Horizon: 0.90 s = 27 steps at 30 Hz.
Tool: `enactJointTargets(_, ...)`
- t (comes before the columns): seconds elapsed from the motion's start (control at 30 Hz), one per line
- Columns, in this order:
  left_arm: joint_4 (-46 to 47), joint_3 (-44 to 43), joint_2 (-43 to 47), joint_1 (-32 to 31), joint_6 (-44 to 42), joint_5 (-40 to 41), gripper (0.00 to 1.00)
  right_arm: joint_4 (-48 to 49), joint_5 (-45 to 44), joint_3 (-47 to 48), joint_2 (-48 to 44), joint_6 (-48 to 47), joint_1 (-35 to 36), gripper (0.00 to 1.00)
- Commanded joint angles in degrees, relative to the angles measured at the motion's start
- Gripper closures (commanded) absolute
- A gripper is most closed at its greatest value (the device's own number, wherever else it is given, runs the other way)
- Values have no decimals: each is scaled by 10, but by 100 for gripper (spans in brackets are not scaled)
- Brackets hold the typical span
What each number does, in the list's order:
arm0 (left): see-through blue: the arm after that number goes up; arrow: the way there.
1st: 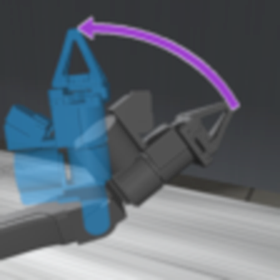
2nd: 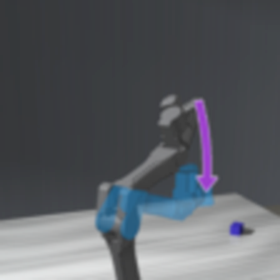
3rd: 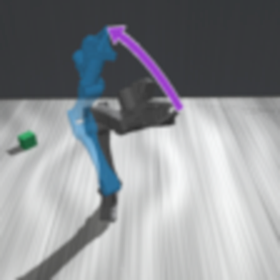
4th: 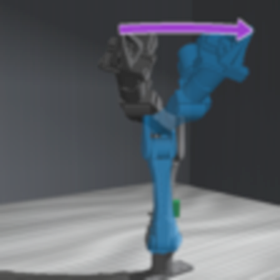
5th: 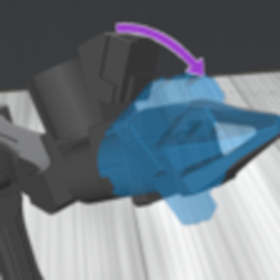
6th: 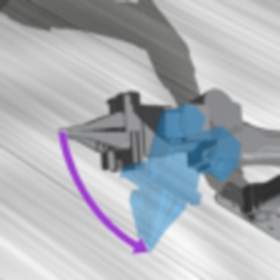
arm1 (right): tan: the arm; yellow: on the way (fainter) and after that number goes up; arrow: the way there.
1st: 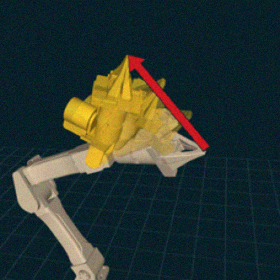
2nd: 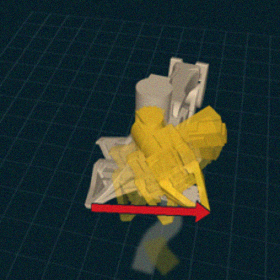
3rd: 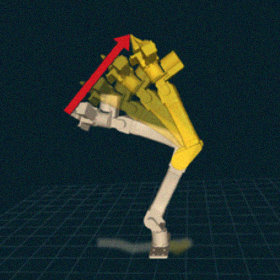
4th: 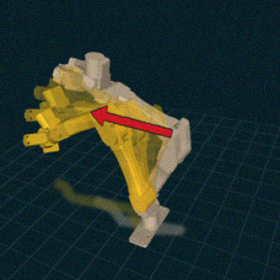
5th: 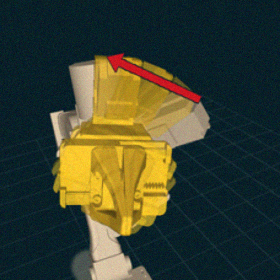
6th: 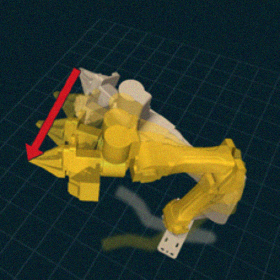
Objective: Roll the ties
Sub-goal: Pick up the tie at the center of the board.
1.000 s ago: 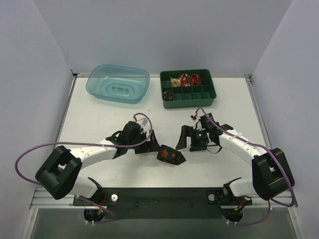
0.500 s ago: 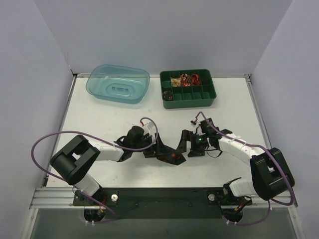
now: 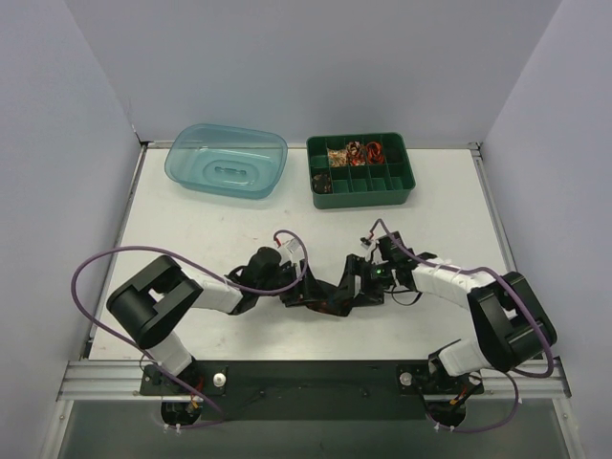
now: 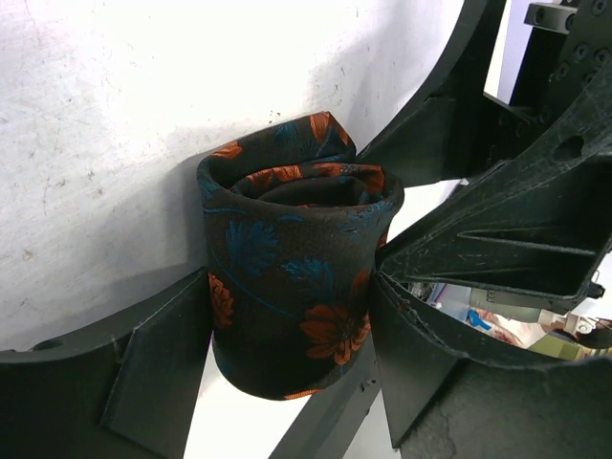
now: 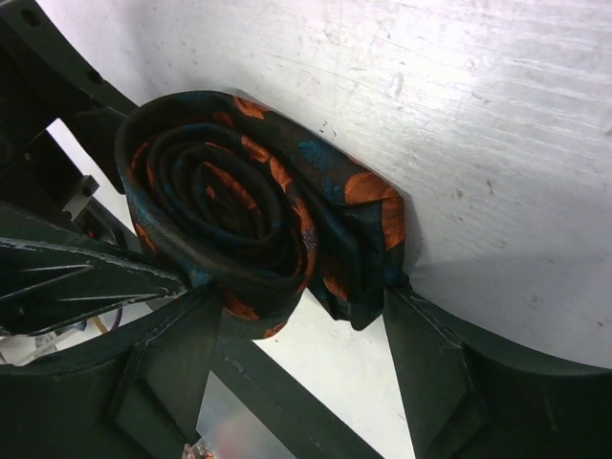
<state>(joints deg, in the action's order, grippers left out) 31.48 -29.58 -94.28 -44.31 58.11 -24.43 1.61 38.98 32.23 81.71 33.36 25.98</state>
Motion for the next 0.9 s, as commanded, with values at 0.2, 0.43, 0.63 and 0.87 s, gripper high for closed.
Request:
enactJointTargets(0.2,58,-11,-54,-25,12,27,33,44,-5,-17,43,14,6,46)
enactJointTargets(0.43,129,-3,-78,-32,32,28,40,60,2,-15,57,14,6,75)
enactJointTargets(0.63,161,-3,-95,-33,26,18,36,94,14,-20,68,-4,4,83)
enactJointTargets(0.87,169,-9,-106,-33,17,3,50,113,45,-2,86,-19,-9,85)
